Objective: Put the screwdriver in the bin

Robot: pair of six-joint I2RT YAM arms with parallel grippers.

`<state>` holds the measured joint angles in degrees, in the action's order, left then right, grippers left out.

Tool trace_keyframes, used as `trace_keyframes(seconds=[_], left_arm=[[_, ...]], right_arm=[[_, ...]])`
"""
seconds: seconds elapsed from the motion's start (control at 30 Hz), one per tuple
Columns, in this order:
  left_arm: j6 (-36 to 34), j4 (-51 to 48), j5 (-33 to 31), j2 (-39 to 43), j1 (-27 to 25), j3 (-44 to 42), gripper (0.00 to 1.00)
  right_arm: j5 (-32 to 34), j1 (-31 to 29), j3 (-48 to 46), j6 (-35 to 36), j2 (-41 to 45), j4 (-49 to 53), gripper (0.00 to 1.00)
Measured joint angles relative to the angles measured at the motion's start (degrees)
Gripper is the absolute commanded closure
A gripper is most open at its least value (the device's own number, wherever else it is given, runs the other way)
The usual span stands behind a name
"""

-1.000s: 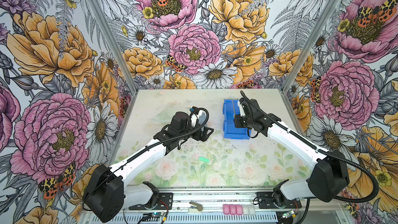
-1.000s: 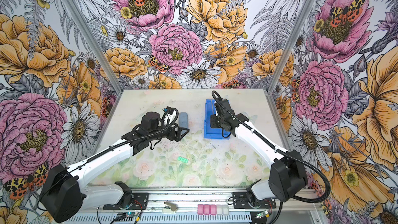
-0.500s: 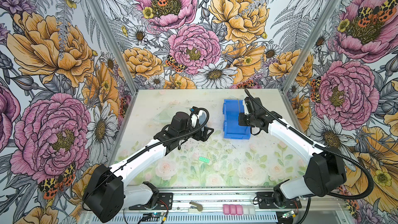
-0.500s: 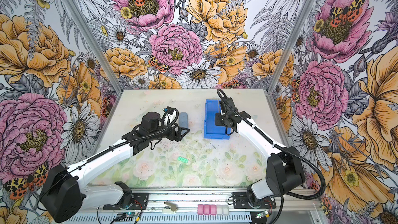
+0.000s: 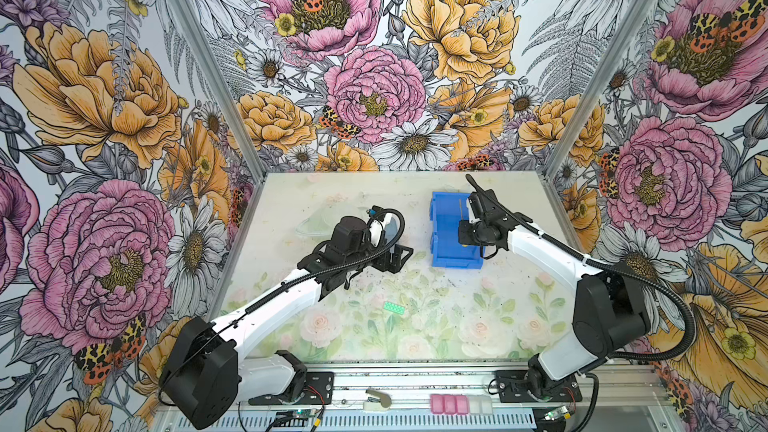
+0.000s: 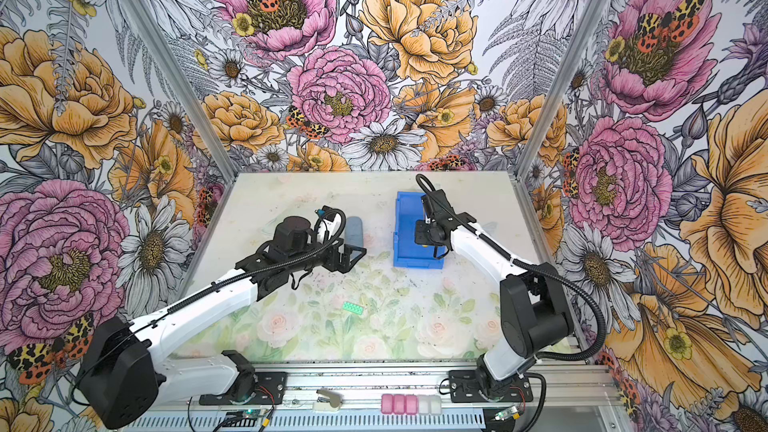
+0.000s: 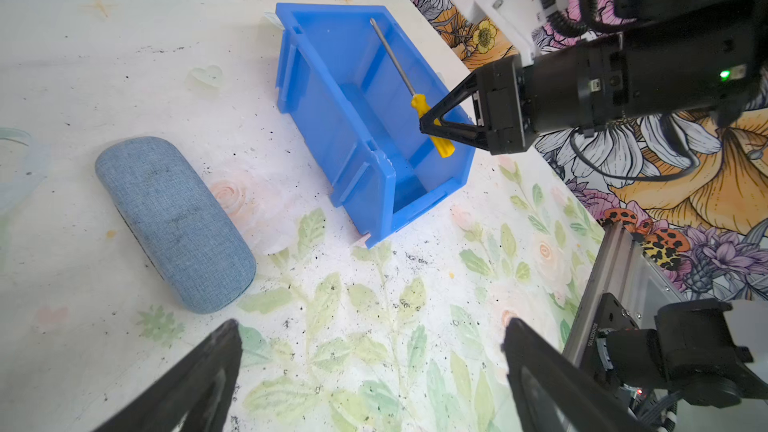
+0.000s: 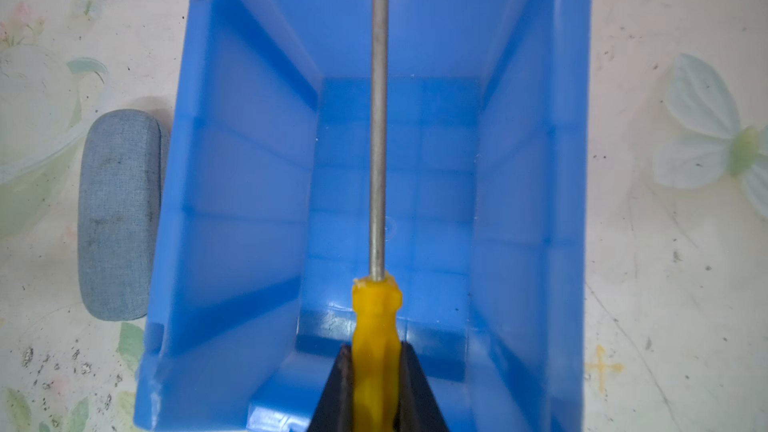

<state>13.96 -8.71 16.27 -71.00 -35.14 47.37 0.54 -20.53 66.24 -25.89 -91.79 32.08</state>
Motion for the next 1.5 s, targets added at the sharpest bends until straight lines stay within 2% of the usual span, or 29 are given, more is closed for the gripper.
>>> trace_keyframes(seconds=[0.37, 1.0, 1.23, 1.5], left_arm=[[0.0, 0.0, -0.4, 0.2, 0.2, 0.0, 0.01], [-0.3, -0.1, -0.4, 2.0, 4.3, -0.6, 0.01], [-0.7, -0.5, -0.6, 4.0, 6.6, -1.3, 0.01], [-1.1, -1.0, -3.9, 7.0, 11.3, -3.4, 0.01]], right_arm=[[-0.6, -0.1, 0.9, -0.2, -5.7, -2.6, 1.00], [0.8, -2.0, 1.2, -1.2, -3.8, -3.3, 0.54], [2.8, -2.1, 0.5, -0.9, 2.3, -3.4, 0.40], [6.4, -1.6, -3.8, 0.7, 10.9, -3.7, 0.27]])
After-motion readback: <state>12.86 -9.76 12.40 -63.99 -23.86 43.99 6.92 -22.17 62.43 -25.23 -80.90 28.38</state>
